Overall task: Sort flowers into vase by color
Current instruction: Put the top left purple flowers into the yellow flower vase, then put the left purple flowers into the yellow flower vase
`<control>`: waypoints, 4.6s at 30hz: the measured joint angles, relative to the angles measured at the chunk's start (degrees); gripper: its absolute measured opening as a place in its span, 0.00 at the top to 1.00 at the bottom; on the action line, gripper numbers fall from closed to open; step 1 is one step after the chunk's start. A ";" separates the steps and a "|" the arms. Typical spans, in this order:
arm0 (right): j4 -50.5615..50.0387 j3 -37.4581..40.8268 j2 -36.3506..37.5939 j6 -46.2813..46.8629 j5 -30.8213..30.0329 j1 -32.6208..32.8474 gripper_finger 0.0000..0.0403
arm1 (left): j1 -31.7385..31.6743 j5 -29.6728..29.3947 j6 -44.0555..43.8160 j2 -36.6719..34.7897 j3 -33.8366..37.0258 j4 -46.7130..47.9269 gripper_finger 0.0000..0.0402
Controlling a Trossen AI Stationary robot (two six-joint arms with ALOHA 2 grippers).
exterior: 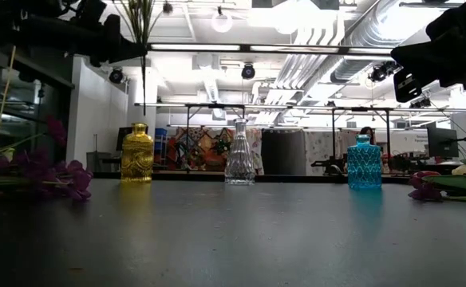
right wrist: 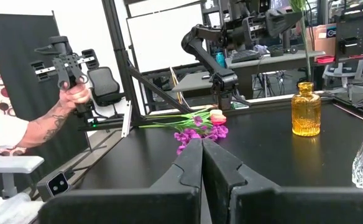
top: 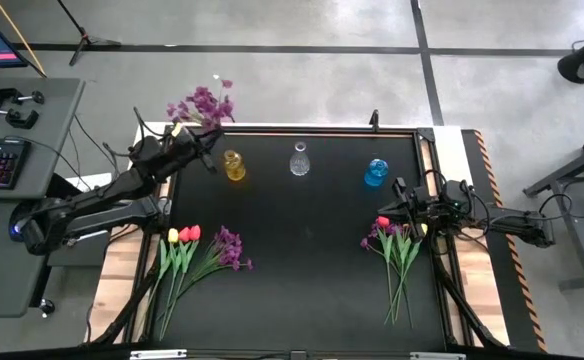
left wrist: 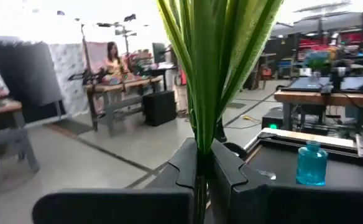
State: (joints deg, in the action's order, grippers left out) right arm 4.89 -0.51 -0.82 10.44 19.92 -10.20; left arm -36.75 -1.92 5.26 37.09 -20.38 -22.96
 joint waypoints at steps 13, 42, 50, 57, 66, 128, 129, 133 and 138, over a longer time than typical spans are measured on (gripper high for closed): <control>0.00 0.00 0.00 0.00 0.00 0.02 1.00 | 0.02 -3.53 -5.06 2.04 0.00 5.09 1.00; 0.00 0.00 -0.02 0.01 0.00 0.02 1.00 | 0.02 5.44 -12.81 1.96 -0.02 14.64 0.55; -0.01 0.00 -0.02 0.00 0.00 0.01 1.00 | 0.07 16.29 -17.64 -2.33 -0.02 14.55 0.51; 0.00 0.00 -0.02 0.02 0.00 0.01 1.00 | 0.07 16.52 -15.36 -8.22 -0.02 13.80 0.51; 0.00 0.00 -0.02 0.00 0.00 0.01 1.00 | 0.04 21.65 -15.72 -16.17 -0.04 12.26 0.51; -0.02 0.00 -0.02 0.01 0.00 0.01 1.00 | 87.45 -3.11 -87.65 41.98 -19.77 70.35 0.51; -0.01 0.00 0.00 0.02 0.00 0.00 1.00 | 87.41 -3.13 -87.65 42.83 -20.02 70.37 0.51; -0.02 0.00 -0.02 0.00 0.00 0.02 1.00 | 87.41 -2.85 -88.14 44.22 -20.48 69.51 0.51; -0.01 0.00 -0.02 0.00 0.00 0.02 1.00 | 87.41 -2.82 -89.20 44.30 -20.48 68.19 0.51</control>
State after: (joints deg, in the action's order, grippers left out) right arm 4.88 -0.51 -0.84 10.44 19.92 -10.18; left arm 50.65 -4.74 -83.94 81.38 -40.86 45.23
